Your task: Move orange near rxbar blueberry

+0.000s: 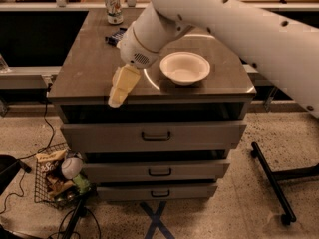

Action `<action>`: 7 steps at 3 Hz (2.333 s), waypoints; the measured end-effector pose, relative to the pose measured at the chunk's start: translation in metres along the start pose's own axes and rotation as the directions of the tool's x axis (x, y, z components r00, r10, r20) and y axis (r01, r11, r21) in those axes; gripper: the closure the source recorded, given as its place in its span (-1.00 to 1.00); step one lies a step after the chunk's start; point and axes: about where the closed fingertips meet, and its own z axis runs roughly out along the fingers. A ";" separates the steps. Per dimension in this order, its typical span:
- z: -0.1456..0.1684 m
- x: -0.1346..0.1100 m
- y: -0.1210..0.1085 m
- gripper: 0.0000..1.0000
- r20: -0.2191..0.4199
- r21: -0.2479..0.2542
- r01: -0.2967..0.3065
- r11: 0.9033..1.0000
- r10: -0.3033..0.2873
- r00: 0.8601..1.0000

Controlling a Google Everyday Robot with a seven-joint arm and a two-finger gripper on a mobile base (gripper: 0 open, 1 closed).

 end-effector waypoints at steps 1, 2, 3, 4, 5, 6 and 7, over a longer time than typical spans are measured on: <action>0.016 0.008 0.001 -1.00 0.013 -0.036 -0.017 0.999 0.018 1.000; 0.024 0.018 0.000 -1.00 0.028 -0.054 -0.038 0.998 0.039 0.999; 0.031 0.026 -0.003 -1.00 0.063 -0.064 -0.069 0.996 0.073 0.995; 0.035 0.027 -0.005 -0.79 0.090 -0.063 -0.080 0.995 0.085 0.992; 0.037 0.026 -0.005 -0.31 0.092 -0.065 -0.079 0.995 0.085 0.992; 0.038 0.025 -0.004 0.14 0.092 -0.068 -0.077 0.995 0.083 0.992; 0.040 0.025 -0.003 0.62 0.092 -0.072 -0.075 0.995 0.082 0.992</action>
Offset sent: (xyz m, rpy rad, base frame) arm 0.0122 -0.0056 -0.0417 0.0530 0.0953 0.0001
